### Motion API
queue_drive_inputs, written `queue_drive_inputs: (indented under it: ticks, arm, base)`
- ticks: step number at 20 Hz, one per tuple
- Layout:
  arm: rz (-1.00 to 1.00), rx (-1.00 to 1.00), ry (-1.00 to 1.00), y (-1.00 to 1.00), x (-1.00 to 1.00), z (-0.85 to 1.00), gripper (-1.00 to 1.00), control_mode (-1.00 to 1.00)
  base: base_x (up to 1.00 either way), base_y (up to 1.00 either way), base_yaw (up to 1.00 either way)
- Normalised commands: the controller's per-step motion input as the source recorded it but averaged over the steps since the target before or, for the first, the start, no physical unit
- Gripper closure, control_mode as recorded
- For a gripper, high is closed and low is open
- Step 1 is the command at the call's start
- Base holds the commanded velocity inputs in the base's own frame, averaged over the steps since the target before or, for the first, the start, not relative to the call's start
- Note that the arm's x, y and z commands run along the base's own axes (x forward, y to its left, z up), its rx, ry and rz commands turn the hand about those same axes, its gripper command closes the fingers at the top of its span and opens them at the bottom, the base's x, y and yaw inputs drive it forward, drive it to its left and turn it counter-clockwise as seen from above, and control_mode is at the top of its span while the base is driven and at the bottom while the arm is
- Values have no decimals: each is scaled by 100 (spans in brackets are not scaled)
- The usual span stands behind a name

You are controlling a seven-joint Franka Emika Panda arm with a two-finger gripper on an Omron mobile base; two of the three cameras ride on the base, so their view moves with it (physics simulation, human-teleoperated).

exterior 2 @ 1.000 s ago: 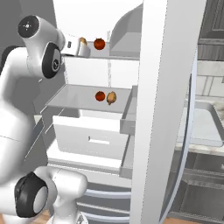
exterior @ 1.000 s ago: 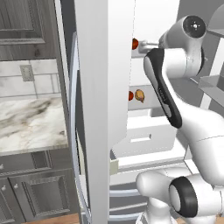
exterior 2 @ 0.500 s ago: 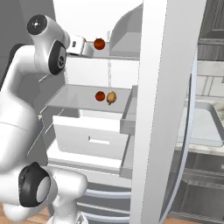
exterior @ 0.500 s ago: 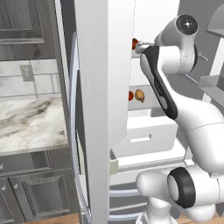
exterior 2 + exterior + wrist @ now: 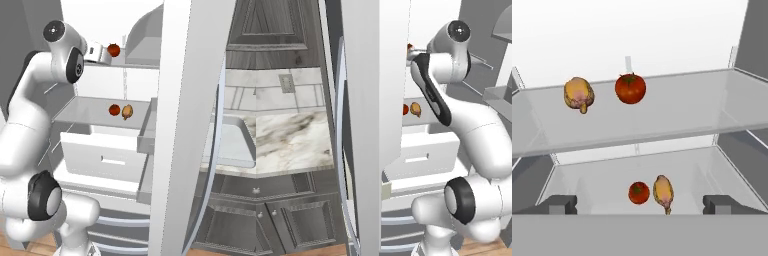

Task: Place one tomato and one chicken drumstick in each tupperware on the nearby counter, to pack two identical lunches.

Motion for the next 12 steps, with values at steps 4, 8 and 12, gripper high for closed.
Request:
queue_drive_inputs:
  ticks: [4,8,12]
  arm:
    - [0,0,0,-8,47,0,-100,-100]
    - [0,0,0,-5,52,0,-100,-100]
    - [0,0,0,-1,56,0,-100,-100]
  base:
    - [0,0,0]
    - [0,0,0]
    - [0,0,0]
